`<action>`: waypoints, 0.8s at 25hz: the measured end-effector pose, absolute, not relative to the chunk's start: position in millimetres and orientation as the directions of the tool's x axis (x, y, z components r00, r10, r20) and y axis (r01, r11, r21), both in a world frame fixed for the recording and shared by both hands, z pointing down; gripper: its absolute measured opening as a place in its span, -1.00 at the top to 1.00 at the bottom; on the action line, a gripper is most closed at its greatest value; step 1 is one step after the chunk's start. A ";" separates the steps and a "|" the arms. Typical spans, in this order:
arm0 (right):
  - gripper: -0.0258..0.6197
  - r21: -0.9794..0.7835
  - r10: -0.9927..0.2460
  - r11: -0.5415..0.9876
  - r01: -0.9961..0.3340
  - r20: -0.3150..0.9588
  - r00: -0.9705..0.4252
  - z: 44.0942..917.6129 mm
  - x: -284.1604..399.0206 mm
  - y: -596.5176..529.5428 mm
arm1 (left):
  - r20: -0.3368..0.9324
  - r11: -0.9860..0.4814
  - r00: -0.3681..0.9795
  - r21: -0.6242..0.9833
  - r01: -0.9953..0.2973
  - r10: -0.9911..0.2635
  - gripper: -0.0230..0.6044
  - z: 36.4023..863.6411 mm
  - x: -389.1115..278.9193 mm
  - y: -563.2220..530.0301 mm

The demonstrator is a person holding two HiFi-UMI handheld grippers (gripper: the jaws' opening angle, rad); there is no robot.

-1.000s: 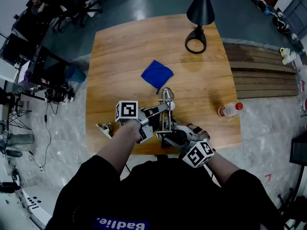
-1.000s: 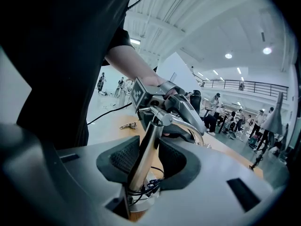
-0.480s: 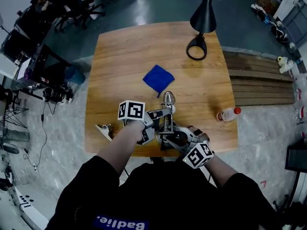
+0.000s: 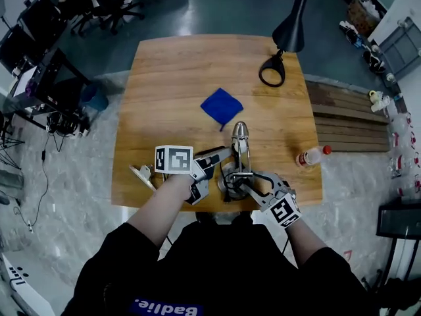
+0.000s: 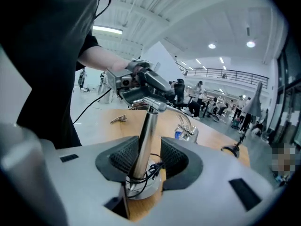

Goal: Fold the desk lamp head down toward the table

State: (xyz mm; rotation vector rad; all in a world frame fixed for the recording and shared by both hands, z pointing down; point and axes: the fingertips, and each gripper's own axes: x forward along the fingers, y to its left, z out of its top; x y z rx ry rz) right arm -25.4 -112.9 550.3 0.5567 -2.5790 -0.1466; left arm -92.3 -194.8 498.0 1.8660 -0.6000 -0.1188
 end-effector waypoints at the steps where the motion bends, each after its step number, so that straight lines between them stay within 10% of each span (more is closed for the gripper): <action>1: 0.52 0.177 -0.436 0.899 -0.401 0.444 -0.783 551.1 -19.7 -111.2 | 0.201 -0.275 0.861 0.892 -0.358 -0.468 0.49 496.2 -93.3 -190.5; 20: 0.55 -0.284 -0.385 0.853 -0.439 0.226 -0.895 476.3 51.7 -21.2 | 0.208 -0.545 0.663 0.424 -0.724 -0.719 0.58 435.9 -11.5 -23.7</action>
